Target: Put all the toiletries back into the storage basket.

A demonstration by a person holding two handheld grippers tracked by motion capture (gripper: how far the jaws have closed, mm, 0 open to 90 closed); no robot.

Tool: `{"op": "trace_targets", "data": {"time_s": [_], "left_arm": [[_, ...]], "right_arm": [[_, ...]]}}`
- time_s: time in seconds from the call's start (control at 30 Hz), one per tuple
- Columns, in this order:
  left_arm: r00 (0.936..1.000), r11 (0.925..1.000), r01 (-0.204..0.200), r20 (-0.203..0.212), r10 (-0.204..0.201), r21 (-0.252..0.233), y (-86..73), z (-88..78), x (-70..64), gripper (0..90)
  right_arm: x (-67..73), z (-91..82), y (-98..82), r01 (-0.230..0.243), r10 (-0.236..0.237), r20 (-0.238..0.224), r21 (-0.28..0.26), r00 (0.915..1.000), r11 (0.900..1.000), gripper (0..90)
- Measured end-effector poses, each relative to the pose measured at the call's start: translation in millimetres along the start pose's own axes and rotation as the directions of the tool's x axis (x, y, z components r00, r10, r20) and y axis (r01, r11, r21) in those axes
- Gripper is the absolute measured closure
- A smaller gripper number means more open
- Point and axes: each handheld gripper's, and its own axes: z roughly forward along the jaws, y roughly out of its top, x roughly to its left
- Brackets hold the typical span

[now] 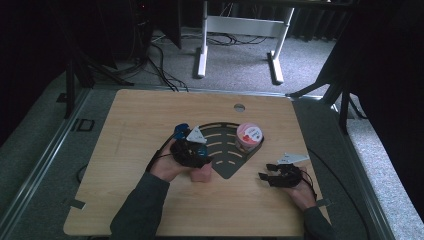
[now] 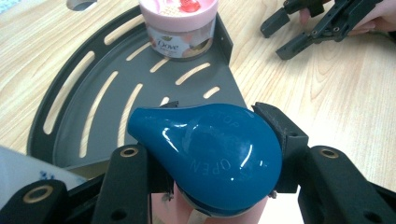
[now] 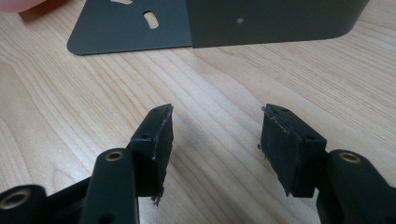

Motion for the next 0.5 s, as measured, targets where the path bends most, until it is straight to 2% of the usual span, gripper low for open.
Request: {"op": "trace_targets", "data": {"time_s": [0.5], "left_arm": [[0.9999, 0.9999, -0.004, 0.013, 0.004, -0.012, 14.2, 6.5, -6.4, 53.2]], "right_arm": [[-0.3, -0.2, -1.1, -0.002, 0.002, -0.001, -0.008, 1.0000, 1.000, 43.5]]}}
